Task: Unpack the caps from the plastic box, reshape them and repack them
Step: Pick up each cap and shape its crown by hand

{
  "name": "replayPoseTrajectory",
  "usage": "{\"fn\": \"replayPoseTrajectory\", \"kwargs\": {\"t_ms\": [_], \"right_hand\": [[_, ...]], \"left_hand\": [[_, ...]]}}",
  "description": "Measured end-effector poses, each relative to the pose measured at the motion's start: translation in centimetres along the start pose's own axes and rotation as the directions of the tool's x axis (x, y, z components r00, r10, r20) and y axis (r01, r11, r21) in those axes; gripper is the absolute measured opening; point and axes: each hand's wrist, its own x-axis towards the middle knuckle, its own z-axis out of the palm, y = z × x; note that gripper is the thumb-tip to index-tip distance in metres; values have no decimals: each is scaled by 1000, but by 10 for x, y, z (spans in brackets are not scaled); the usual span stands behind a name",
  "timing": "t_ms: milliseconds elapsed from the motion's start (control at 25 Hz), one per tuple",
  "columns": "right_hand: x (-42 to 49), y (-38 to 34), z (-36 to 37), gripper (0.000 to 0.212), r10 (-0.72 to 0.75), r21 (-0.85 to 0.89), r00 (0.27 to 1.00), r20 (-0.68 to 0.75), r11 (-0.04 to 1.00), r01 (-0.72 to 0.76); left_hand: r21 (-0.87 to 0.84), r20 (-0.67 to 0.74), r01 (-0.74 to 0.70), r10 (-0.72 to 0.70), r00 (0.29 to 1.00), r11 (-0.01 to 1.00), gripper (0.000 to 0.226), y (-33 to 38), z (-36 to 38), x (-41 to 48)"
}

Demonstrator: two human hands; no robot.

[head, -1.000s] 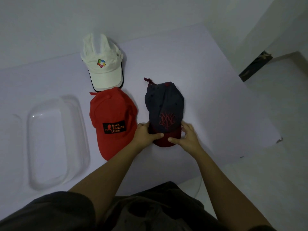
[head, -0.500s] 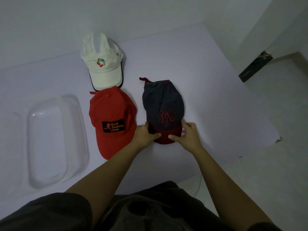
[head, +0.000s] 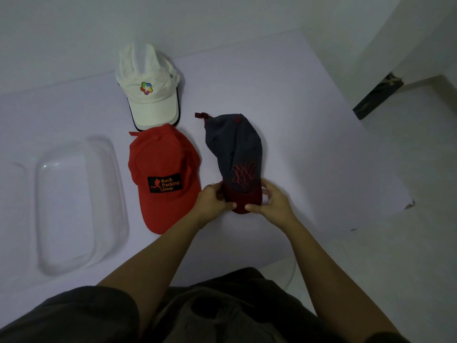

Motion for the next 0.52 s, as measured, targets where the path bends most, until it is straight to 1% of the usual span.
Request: {"fn": "replayPoseTrajectory", "kwargs": {"t_ms": [160, 240, 280, 320, 400, 440, 520], "right_hand": [[-3, -2, 4, 84, -14, -2, 999, 52, 1000, 15], [-4, 0, 5, 84, -25, 8, 999, 45, 1000, 25], [-3, 1, 3, 86, -27, 11, 999, 33, 1000, 27], [-1, 1, 0, 88, -15, 19, 1000, 19, 1000, 15], [3, 1, -6, 92, 32, 74, 999, 5, 997, -32], [5, 0, -8, 93, 53, 107, 999, 4, 993, -53], [8, -3, -11, 99, 72, 122, 997, 14, 990, -73]], "left_hand": [[58, 70, -22, 18, 997, 998, 65, -3, -5, 3], [36, 108, -17, 13, 994, 999, 62, -2, -8, 3], [-3, 106, 21, -20, 994, 1000, 61, -1, -10, 3], [-60, 77, 75, -71, 995, 995, 57, 0, -11, 5], [-154, -36, 166, -173, 984, 974, 48, -4, -13, 10], [-175, -88, 187, -205, 975, 966, 43, -6, -12, 12], [-192, -137, 205, -233, 963, 960, 36, -7, -9, 15]]}}
